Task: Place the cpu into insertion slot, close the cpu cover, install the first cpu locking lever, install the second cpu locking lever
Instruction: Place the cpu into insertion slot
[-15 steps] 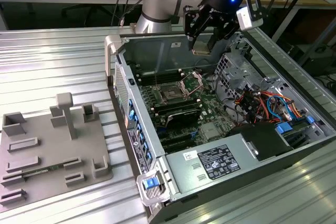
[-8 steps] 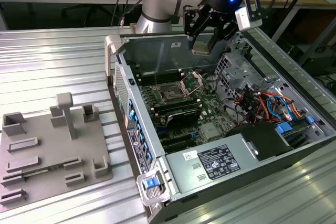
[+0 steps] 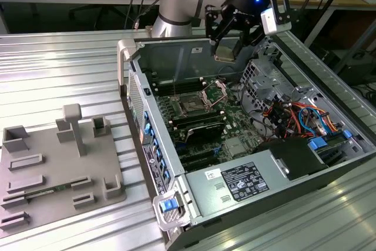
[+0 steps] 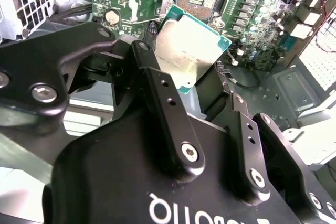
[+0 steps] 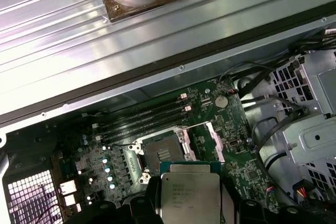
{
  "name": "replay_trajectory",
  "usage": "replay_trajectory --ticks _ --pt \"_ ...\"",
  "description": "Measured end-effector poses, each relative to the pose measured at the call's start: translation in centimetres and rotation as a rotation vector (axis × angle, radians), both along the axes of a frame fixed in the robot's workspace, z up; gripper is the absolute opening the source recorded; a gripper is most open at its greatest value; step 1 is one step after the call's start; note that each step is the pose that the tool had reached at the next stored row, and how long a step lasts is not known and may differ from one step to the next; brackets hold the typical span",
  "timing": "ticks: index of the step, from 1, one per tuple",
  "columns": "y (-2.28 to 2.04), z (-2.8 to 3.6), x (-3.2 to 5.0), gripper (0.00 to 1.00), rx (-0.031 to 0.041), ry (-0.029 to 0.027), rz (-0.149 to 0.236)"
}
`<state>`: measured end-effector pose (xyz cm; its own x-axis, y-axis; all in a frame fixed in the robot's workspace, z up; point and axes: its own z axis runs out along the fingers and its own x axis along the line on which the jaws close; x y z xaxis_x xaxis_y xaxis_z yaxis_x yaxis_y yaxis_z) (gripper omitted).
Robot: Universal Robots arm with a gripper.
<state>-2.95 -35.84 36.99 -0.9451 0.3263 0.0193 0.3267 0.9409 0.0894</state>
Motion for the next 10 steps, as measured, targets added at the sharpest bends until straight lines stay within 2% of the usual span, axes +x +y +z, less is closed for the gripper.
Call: replay_trajectory --ticks 10 --pt "0.0 0.0 -0.03 0.55 -0.0001 0.0 -0.01"
